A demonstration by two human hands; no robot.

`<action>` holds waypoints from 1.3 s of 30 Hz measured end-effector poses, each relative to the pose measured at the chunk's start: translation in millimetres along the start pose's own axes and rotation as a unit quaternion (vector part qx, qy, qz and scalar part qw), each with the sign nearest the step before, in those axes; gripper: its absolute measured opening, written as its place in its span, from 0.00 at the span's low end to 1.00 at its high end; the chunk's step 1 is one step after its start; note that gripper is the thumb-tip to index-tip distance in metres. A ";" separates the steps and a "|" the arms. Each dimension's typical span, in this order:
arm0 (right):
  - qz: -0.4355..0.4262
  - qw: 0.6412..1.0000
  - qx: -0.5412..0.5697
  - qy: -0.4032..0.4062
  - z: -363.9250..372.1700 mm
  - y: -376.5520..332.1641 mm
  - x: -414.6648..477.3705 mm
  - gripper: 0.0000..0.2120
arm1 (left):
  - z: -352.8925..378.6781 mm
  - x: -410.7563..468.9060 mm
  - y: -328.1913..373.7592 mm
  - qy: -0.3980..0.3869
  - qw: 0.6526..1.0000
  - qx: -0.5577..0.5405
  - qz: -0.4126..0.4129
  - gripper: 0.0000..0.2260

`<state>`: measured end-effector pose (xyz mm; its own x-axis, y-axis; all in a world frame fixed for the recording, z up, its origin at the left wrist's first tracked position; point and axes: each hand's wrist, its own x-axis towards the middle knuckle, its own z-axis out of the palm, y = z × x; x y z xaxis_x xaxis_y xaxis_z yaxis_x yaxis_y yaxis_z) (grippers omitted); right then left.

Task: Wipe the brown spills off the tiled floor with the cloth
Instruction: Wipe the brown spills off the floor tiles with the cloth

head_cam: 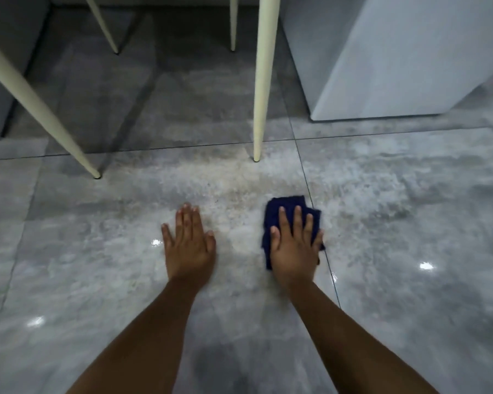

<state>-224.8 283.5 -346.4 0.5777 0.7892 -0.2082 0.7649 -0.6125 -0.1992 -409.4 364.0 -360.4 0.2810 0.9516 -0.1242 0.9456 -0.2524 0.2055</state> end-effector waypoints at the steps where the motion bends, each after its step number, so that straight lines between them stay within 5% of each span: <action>1: -0.021 1.000 -0.004 -0.006 -0.8 -0.5 8.9 0.28 | -0.5 -0.4 -0.6 0.003 1.000 -0.004 0.000 0.31; 4: -0.049 0.998 -0.028 -0.012 -9.9 18.0 42.6 0.26 | 1.3 -1.7 -1.3 0.011 1.000 0.001 0.009 0.31; 11: 0.163 0.982 0.038 0.084 -20.2 118.1 7.4 0.25 | -1.5 -1.5 8.6 -0.028 1.000 0.008 -0.008 0.28; 14: 0.186 0.979 0.056 0.065 -12.8 109.8 -31.0 0.25 | -1.1 -14.8 49.1 -0.028 0.996 0.010 0.084 0.29; 19: 0.109 0.994 0.004 0.028 -30.2 151.1 -5.3 0.26 | 23.2 -31.6 150.0 -0.066 0.976 0.012 0.209 0.28; 26: 0.308 0.947 0.038 0.087 -33.4 242.1 -65.2 0.25 | 54.3 -52.2 196.8 -0.036 0.972 0.056 0.225 0.30; 34: 0.209 0.975 0.055 0.048 -27.9 201.5 -73.5 0.28 | 47.9 -53.7 198.8 -0.039 0.973 0.038 0.225 0.30; 39: 0.292 0.954 0.062 0.031 -35.2 256.5 -85.9 0.32 | 50.0 -50.3 196.1 -0.031 0.972 0.040 0.231 0.30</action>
<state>-68.2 60.1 -345.9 0.9135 0.3111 -0.2623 0.2708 -0.9459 -0.1788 -229.9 257.9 -362.4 0.6856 0.7217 -0.0951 0.7250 -0.6654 0.1778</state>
